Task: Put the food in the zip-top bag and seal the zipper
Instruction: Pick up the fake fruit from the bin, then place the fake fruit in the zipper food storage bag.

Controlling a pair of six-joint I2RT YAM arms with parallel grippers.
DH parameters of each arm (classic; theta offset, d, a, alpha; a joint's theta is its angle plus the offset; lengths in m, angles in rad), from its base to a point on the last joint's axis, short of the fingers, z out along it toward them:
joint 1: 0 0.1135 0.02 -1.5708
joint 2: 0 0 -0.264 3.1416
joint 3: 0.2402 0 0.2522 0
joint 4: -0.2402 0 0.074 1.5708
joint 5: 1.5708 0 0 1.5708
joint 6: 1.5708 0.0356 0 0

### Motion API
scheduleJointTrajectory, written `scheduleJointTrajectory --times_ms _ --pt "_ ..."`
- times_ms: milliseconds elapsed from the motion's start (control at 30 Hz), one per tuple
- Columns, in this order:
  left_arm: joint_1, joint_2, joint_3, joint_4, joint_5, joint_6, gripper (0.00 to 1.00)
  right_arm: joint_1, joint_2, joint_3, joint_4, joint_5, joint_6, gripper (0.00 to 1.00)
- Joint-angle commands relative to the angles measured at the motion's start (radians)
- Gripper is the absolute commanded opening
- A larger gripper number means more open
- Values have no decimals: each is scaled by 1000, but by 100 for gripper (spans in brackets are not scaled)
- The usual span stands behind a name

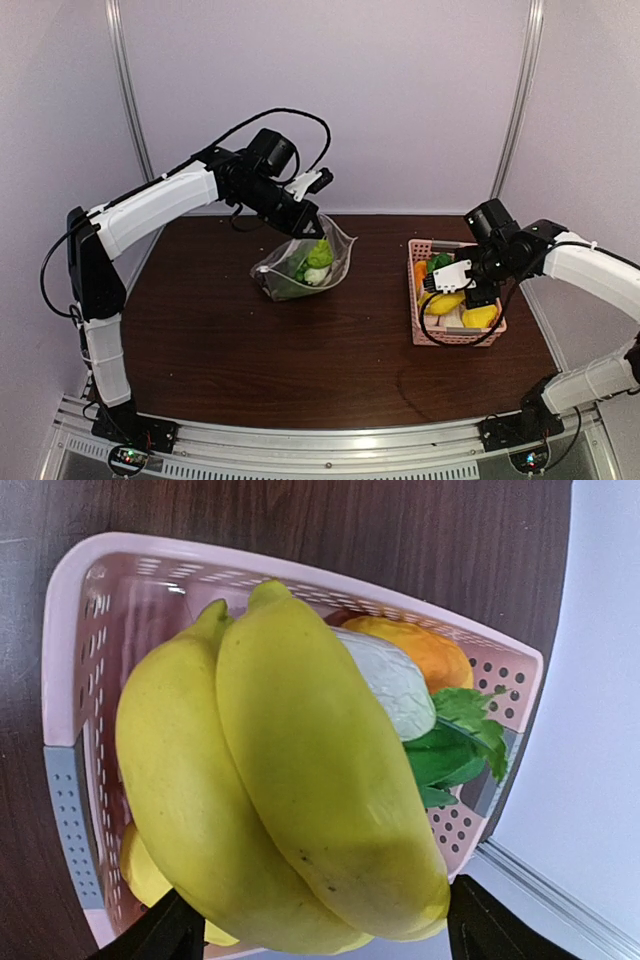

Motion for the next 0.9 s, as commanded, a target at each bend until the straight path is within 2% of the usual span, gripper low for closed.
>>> scheduleJointTrajectory --times_ms 0,333,433,567,700,867 --pt "3 -33 -14 50 37 -9 0 1 -63 59 -46 -65 66 67" --pt "3 -29 -19 57 48 -17 0 11 -24 367 -109 -542 295 66" --pt "3 -29 -19 62 49 -19 0 56 33 472 -100 -600 355 65" --pt "4 -29 -21 64 55 -24 0 176 117 595 -86 -434 388 62" --pt "6 -31 -18 65 61 -33 0 300 152 641 -92 -183 289 62" --pt "20 -26 -38 108 98 -70 0 397 211 697 -113 32 179 61"
